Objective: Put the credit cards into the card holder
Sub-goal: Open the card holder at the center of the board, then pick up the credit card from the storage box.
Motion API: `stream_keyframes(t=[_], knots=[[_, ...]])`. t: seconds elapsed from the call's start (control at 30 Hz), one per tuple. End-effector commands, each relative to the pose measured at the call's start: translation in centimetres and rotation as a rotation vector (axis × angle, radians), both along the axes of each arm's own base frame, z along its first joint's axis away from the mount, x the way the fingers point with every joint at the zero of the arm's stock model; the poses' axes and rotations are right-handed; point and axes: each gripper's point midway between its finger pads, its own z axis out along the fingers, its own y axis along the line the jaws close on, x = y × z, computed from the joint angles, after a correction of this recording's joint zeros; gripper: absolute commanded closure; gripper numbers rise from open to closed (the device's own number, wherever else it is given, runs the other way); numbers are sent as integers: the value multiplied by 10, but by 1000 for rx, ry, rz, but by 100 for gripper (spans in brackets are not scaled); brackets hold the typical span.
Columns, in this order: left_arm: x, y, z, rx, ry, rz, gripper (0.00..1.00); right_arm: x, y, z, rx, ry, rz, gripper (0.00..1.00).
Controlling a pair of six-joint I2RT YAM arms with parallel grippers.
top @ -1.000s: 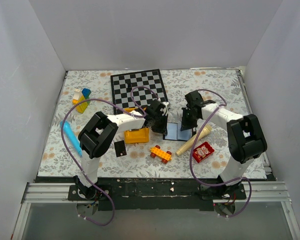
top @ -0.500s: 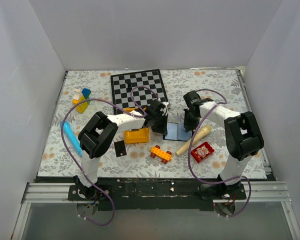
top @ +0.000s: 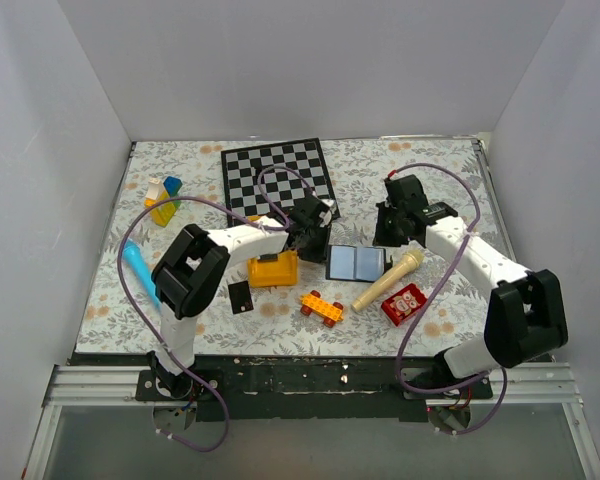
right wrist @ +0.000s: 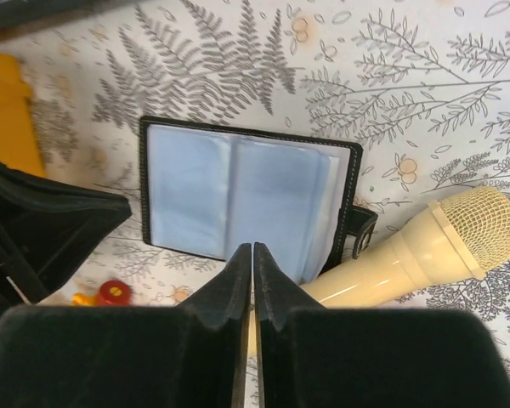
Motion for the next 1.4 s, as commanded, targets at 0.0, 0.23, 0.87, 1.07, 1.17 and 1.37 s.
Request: stream_keyframes(t=[0.0, 0.23, 0.87, 1.07, 1.17, 1.37], knots=[[28, -14, 90, -101, -167, 1, 100, 7, 8, 28, 62, -108, 41, 85], [34, 3, 156, -172, -274, 44, 89, -2, 11, 35, 89, -127, 84, 63], [21, 215, 143, -210, -170, 554, 53, -37, 150, 71, 269, -131, 395, 55], [12, 220, 127, -198, -148, 560, 52, -28, 196, 89, 309, -128, 506, 54], [14, 219, 122, -198, -143, 561, 52, -17, 217, 90, 325, -105, 533, 54], [21, 211, 107, -209, -109, 535, 56, 5, 256, 66, 303, -15, 532, 56]])
